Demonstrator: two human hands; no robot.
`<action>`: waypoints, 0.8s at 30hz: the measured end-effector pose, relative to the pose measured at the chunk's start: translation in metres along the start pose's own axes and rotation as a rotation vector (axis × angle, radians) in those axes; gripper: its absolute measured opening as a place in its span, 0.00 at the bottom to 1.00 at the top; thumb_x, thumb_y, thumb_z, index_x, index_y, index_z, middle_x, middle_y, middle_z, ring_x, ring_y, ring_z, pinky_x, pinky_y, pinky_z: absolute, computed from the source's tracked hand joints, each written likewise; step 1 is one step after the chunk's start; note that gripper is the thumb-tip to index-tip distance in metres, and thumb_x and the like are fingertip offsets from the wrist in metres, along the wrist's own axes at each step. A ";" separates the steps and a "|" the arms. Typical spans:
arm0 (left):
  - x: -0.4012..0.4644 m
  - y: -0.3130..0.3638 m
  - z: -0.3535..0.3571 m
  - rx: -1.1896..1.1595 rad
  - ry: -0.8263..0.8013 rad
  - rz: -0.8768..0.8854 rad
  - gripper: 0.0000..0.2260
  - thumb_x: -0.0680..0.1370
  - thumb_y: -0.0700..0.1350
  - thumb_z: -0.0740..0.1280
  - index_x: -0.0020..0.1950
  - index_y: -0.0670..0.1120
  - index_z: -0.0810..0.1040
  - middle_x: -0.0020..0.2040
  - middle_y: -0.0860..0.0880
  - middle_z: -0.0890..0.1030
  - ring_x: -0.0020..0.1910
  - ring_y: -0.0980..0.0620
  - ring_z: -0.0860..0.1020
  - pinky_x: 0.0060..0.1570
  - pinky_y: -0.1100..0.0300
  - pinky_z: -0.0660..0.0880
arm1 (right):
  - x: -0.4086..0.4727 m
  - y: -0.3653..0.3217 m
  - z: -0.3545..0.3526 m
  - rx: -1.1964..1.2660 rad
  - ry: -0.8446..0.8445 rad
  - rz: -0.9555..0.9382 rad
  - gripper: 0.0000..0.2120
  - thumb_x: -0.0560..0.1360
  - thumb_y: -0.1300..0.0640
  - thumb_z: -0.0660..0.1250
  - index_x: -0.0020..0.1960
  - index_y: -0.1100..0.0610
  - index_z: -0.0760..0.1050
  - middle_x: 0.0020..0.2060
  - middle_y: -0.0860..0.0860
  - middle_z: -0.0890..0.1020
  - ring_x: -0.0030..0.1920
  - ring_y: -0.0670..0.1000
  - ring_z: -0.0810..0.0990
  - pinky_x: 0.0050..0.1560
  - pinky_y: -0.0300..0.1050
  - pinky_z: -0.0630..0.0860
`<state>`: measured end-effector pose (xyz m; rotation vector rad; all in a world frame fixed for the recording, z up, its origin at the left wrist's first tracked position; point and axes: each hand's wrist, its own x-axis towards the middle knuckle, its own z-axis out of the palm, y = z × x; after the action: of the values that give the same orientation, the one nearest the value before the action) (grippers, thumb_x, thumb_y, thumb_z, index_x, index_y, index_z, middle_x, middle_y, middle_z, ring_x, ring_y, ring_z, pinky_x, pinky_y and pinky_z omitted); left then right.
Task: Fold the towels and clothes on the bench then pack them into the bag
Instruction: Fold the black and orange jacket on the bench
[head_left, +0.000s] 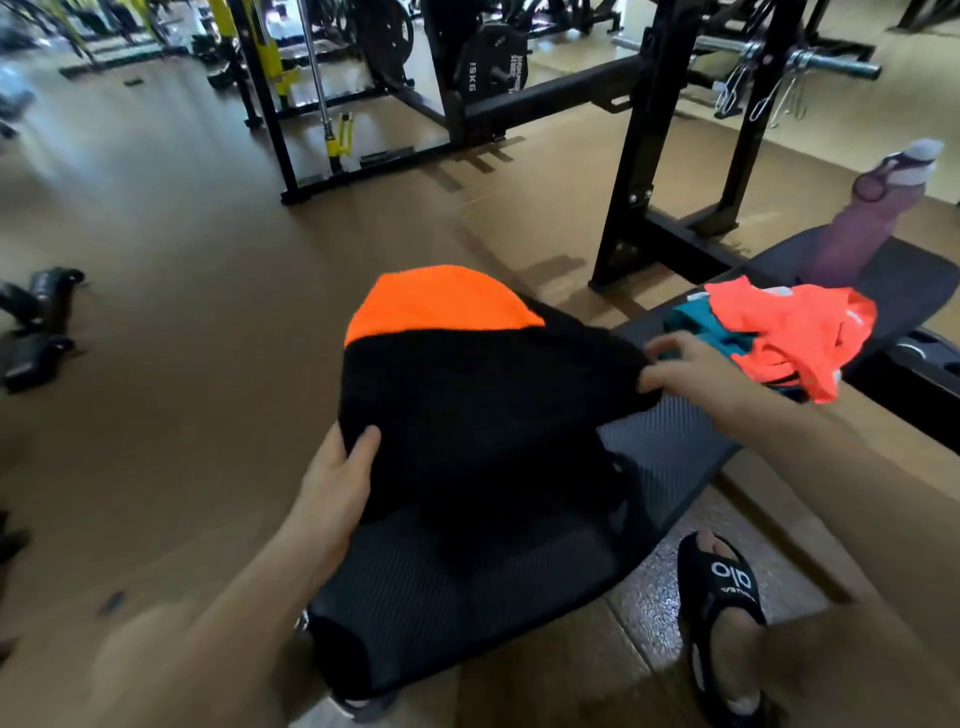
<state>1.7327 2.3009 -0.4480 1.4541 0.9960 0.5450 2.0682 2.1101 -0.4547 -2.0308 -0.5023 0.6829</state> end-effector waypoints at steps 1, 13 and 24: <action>-0.012 -0.028 0.000 0.079 -0.027 -0.041 0.15 0.86 0.46 0.60 0.72 0.57 0.72 0.62 0.58 0.79 0.62 0.56 0.78 0.65 0.53 0.75 | -0.017 0.027 0.008 -0.075 -0.035 0.059 0.30 0.58 0.57 0.76 0.60 0.59 0.75 0.50 0.56 0.81 0.52 0.54 0.79 0.54 0.48 0.76; -0.054 -0.096 -0.006 -0.009 -0.063 -0.480 0.05 0.76 0.42 0.68 0.50 0.45 0.82 0.50 0.43 0.86 0.52 0.40 0.84 0.60 0.37 0.78 | -0.072 0.098 0.040 -0.177 -0.118 0.088 0.42 0.64 0.52 0.78 0.73 0.50 0.63 0.57 0.55 0.82 0.52 0.54 0.83 0.59 0.56 0.78; -0.018 -0.060 0.005 0.007 -0.011 -0.390 0.14 0.80 0.51 0.70 0.63 0.49 0.76 0.59 0.47 0.82 0.55 0.46 0.82 0.44 0.52 0.81 | -0.063 0.088 0.056 -0.072 -0.112 0.039 0.26 0.72 0.58 0.72 0.67 0.47 0.68 0.57 0.48 0.80 0.55 0.53 0.81 0.57 0.58 0.80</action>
<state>1.7125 2.2774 -0.5029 1.2241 1.2355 0.2485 1.9914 2.0647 -0.5376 -2.0824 -0.5612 0.8161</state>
